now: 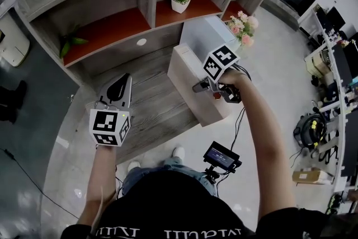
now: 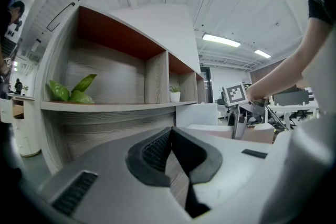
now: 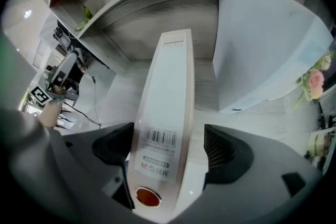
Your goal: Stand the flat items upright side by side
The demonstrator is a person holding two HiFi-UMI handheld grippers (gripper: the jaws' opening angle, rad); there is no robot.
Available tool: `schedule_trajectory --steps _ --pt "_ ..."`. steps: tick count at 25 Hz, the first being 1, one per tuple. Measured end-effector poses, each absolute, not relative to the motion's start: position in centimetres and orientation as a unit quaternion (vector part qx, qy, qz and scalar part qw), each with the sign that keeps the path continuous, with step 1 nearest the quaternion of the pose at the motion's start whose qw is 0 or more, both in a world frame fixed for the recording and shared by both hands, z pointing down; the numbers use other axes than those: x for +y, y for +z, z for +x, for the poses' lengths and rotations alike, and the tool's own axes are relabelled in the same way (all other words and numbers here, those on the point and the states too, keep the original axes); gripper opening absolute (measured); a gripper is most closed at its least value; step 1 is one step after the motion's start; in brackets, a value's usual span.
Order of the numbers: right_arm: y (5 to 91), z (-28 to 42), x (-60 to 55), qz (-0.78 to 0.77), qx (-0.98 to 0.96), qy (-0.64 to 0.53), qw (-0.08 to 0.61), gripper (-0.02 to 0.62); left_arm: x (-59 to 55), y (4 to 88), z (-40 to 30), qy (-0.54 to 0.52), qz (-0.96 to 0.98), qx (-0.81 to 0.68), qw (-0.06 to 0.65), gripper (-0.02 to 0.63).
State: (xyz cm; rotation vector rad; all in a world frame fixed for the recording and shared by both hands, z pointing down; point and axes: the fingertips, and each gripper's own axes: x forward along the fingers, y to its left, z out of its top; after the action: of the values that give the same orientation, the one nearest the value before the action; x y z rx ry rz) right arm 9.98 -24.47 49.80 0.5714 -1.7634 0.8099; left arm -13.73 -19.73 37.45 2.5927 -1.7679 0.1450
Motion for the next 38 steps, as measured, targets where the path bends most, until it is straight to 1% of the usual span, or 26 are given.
schedule_trajectory --steps 7,10,11,12,15,19,25,32,38 --pt "50.9 8.9 -26.1 0.312 -0.678 0.265 0.611 0.407 -18.8 37.7 -14.9 0.052 0.823 -0.566 0.002 0.012" --pt "51.7 8.8 -26.8 0.334 -0.657 0.244 0.630 0.399 -18.3 37.8 -15.5 0.056 0.821 -0.568 0.002 0.012" --pt "51.8 8.9 -27.0 0.342 -0.652 0.241 0.632 0.323 -18.2 37.8 -15.7 0.057 0.821 -0.568 0.002 0.012" --pt "51.7 8.9 -27.1 0.347 -0.649 0.240 0.633 0.308 -18.0 37.8 -16.0 0.059 0.820 -0.569 0.002 0.012" --pt "51.6 8.8 -27.1 0.352 -0.652 0.242 0.627 0.293 -17.8 37.8 -16.7 0.059 0.818 -0.572 0.002 0.012" --pt "51.3 9.0 -26.8 0.354 -0.660 0.245 0.616 0.291 -17.6 37.5 -16.8 0.058 0.820 -0.569 -0.002 0.012" --pt "49.6 9.1 -26.1 0.366 -0.695 0.253 0.565 0.291 -17.6 36.9 -16.5 0.051 0.825 -0.562 -0.008 0.012" --pt "45.9 8.9 -26.4 0.405 -0.757 0.213 0.466 0.293 -17.7 36.6 -15.2 0.049 0.835 -0.547 -0.014 0.012" --pt "43.7 9.3 -26.8 0.459 -0.794 0.164 0.363 0.288 -17.6 36.5 -13.8 0.053 0.844 -0.533 -0.021 0.012"
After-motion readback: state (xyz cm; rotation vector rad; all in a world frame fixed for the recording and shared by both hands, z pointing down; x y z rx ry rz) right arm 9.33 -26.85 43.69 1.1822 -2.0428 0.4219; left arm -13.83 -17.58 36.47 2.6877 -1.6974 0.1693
